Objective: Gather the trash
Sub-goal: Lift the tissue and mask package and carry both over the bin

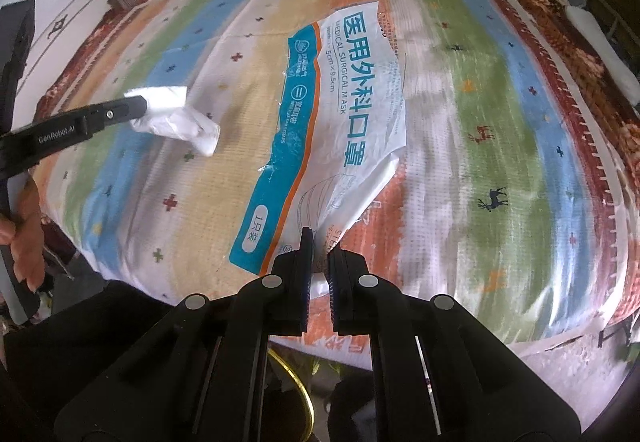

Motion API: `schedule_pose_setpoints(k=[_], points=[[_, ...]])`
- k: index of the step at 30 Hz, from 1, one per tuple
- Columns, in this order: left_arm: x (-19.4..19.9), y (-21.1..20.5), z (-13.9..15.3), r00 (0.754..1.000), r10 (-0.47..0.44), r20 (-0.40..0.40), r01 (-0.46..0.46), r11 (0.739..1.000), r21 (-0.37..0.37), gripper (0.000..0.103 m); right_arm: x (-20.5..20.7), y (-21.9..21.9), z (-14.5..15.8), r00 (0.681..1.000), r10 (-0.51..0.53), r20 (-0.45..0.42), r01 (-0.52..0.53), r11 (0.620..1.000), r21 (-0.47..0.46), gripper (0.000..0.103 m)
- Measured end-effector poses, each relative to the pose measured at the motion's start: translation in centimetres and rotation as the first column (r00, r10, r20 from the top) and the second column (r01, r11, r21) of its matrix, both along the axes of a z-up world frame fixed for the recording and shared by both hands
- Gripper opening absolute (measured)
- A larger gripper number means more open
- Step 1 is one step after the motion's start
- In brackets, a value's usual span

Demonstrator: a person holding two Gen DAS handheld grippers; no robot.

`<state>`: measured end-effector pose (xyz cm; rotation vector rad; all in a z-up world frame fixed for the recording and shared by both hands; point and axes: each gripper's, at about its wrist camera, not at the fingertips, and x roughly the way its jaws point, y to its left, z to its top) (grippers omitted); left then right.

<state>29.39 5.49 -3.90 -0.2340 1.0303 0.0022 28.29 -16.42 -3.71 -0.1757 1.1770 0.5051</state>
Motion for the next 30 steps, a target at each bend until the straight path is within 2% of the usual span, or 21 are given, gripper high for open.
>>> schedule_pose_setpoints(k=[3, 12, 17, 23, 30], points=[[-1.1, -0.6, 0.7, 1.0, -0.01, 0.009, 0.01, 1.0, 0.004, 0.007, -0.8, -0.1, 0.7, 1.0, 0.005, 0.011, -0.005, 1.0, 0.009, 0.006], [-4.6, -1.5, 3.7, 0.997, -0.018, 0.072, 0.023, 0.998, -0.063, 0.007, -4.5, 0.4, 3.2, 0.997, 0.035, 0.067, -0.038, 0.999, 0.031, 0.006], [-6.8, -1.8, 4.7, 0.995, -0.027, 0.094, 0.033, 0.998, -0.062, 0.007, -6.3, 0.4, 3.4, 0.996, 0.046, 0.07, -0.048, 0.999, 0.024, 0.006], [-9.7, -2.2, 6.0, 0.99, -0.041, 0.132, 0.054, 0.993, -0.101, 0.007, -8.8, 0.1, 4.2, 0.995, 0.051, 0.085, -0.053, 0.998, 0.027, 0.006], [-13.3, -3.9, 6.8, 0.981, -0.085, 0.172, 0.104, 0.989, -0.103, 0.007, -12.0, -0.7, 4.6, 0.993, 0.042, 0.11, -0.044, 0.999, 0.021, 0.006]])
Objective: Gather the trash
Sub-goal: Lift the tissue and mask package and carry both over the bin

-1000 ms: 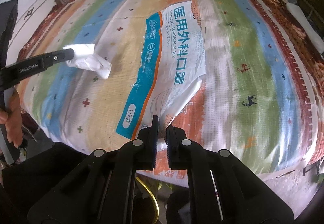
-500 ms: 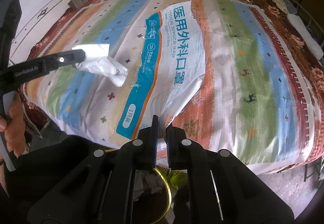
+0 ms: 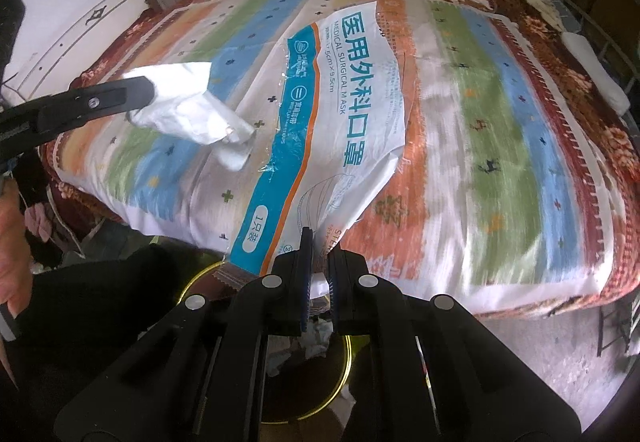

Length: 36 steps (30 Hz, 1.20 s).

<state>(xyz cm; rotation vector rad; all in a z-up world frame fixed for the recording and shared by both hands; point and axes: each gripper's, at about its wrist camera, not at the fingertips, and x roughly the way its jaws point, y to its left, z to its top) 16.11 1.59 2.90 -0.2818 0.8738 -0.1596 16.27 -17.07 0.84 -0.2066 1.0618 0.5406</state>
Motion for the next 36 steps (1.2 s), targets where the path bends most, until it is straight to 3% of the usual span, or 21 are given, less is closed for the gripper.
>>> schedule_pose_setpoints(k=[17, 36], points=[[-6.4, -3.6, -2.2, 0.995, -0.091, -0.028, 0.092, 0.996, 0.011, 0.007, -7.7, -1.2, -1.6, 0.999, 0.053, -0.01, -0.053, 0.999, 0.011, 0.006], [-10.7, -3.8, -6.4, 0.99, -0.05, -0.132, 0.055, 0.998, 0.034, 0.007, -12.1, -0.5, -6.0, 0.99, 0.102, -0.094, -0.114, 0.984, -0.134, 0.006]])
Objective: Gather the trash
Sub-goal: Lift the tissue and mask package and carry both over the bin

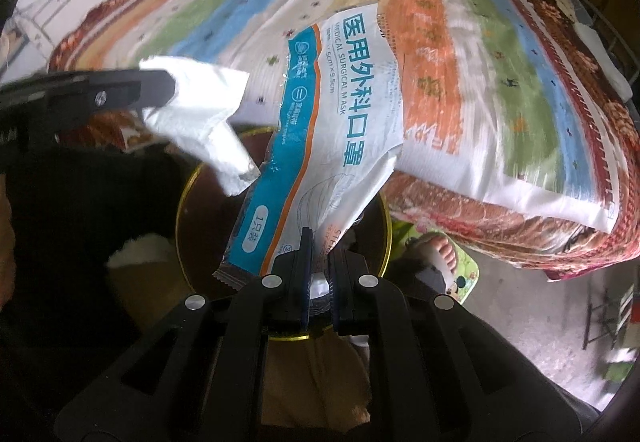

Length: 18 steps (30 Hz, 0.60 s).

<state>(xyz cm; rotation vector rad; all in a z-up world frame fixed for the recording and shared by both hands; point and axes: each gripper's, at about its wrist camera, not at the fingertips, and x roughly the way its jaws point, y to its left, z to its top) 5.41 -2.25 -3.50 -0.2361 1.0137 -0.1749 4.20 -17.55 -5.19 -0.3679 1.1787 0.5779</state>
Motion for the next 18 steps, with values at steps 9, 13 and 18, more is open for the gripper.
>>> schedule_pose_setpoints(k=[9, 13, 18], points=[[0.0, -1.2, -3.1, 0.995, 0.011, -0.104, -0.005, 0.998, 0.061, 0.007, -0.2, 0.7, -4.0, 0.992, -0.019, -0.128, 0.007, 0.996, -0.09, 0.006], [0.4, -1.4, -4.5, 0.987, 0.028, -0.155, -0.016, 0.997, 0.077, 0.007, 0.2, 0.9, -5.0, 0.984, -0.036, -0.176, 0.019, 0.995, -0.096, 0.007], [1.2, -0.8, -5.8, 0.976, 0.072, -0.205, -0.059, 0.996, 0.066, 0.007, 0.4, 1.3, -6.4, 0.976, -0.045, -0.212, 0.018, 0.992, -0.126, 0.008]])
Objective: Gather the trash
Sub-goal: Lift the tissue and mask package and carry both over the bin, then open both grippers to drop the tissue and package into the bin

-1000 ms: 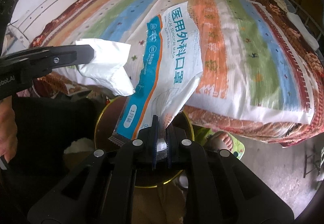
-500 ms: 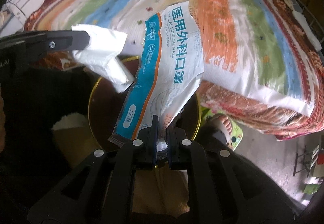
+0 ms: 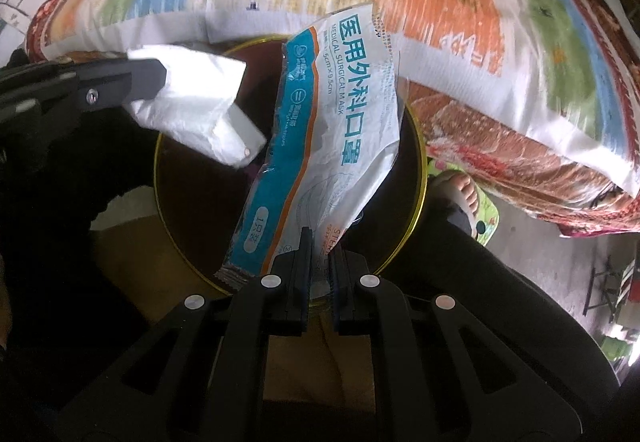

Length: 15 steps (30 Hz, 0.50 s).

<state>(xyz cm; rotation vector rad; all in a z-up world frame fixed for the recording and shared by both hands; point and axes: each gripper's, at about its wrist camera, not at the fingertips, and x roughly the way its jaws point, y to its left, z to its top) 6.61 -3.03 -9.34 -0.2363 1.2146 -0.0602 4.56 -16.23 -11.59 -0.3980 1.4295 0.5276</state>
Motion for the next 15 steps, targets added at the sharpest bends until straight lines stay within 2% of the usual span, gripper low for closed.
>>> schedule_pose_setpoints(k=[6, 7, 9, 11, 13, 15], points=[[0.5, 0.7, -1.3, 0.998, 0.04, -0.055, -0.042, 0.998, -0.046, 0.007, 0.4, 0.2, -0.9, 1.0, -0.011, -0.02, 0.011, 1.0, -0.013, 0.009], [0.5, 0.7, -1.3, 0.998, 0.042, -0.057, -0.045, 0.998, -0.046, 0.008, 0.4, 0.2, -0.9, 1.0, -0.012, -0.022, 0.012, 1.0, -0.011, 0.014], [0.8, 0.7, -1.4, 0.997, 0.044, -0.061, -0.048, 0.997, -0.06, 0.017, 0.5, 0.2, -0.8, 1.0, -0.015, -0.02, 0.015, 1.0, -0.004, 0.024], [0.9, 0.8, -1.5, 0.997, 0.051, -0.063, -0.055, 0.997, -0.062, 0.02, 0.6, 0.3, -0.8, 1.0, -0.016, -0.024, 0.016, 1.0, 0.003, 0.034], [1.0, 1.0, -1.5, 0.996, 0.062, -0.065, -0.066, 0.996, -0.06, 0.02, 0.5, 0.4, -0.7, 1.0, -0.009, -0.022, 0.009, 1.0, 0.007, 0.037], [1.0, 1.2, -1.3, 0.996, 0.069, -0.061, -0.073, 0.995, -0.068, 0.028, 0.4, 0.4, -0.5, 1.0, 0.0, -0.015, 0.001, 1.0, 0.013, 0.039]])
